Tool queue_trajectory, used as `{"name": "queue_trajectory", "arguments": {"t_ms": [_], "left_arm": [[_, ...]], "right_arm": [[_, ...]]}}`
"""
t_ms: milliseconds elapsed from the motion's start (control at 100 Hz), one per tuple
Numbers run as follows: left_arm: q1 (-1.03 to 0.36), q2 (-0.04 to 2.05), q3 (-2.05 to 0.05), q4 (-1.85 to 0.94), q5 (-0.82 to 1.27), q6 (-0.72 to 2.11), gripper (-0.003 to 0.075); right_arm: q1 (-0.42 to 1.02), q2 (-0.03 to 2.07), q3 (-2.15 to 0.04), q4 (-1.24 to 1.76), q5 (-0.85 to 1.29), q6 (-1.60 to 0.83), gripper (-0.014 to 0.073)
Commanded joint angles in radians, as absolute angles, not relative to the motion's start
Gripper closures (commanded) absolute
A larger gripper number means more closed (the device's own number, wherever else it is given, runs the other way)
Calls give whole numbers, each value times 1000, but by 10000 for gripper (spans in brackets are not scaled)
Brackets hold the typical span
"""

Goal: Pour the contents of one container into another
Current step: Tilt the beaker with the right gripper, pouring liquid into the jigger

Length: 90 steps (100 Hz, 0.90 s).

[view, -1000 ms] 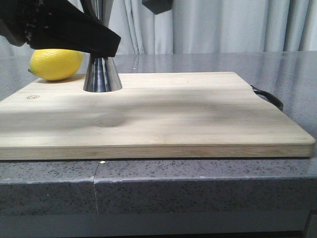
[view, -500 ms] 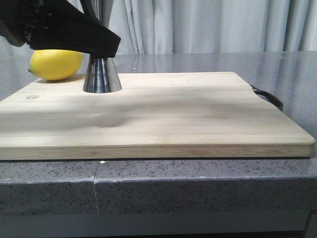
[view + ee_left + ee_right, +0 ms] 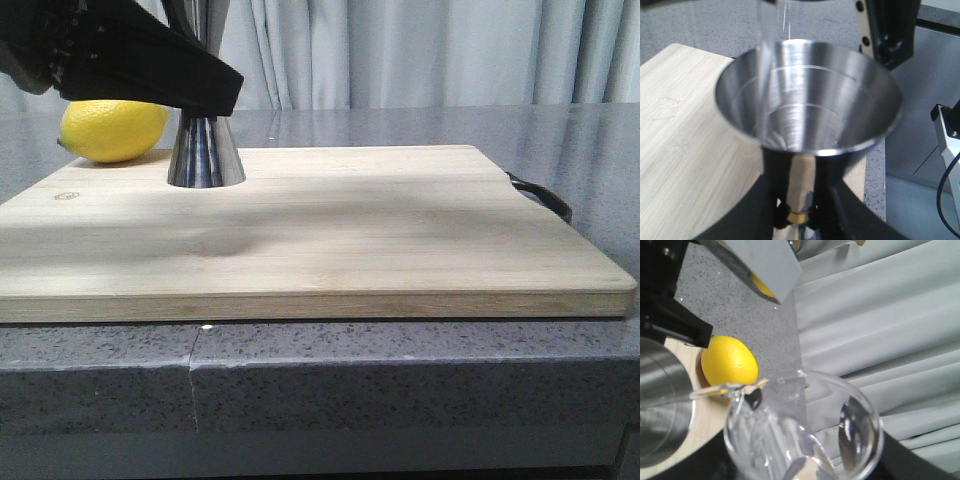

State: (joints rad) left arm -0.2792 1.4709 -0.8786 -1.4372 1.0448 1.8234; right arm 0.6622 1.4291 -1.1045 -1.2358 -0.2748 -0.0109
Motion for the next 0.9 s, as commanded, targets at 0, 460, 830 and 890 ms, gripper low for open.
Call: {"name": "queue_trajectory", "arguments": {"t_ms": [0, 460, 830, 890], "left_arm": [[-288, 1437, -908, -1506, 1081, 1816, 740], [-288, 1437, -908, -1506, 1081, 1816, 740], [-288, 1437, -908, -1506, 1081, 1816, 740], [-288, 1437, -908, -1506, 1081, 1816, 740]], "right_arm": [[663, 1387, -1139, -1234, -309, -16, 339], [663, 1387, -1139, -1315, -275, -16, 339], [663, 1387, -1139, -1401, -272, -16, 339], [663, 1387, -1139, -1416, -268, -16, 339]]}}
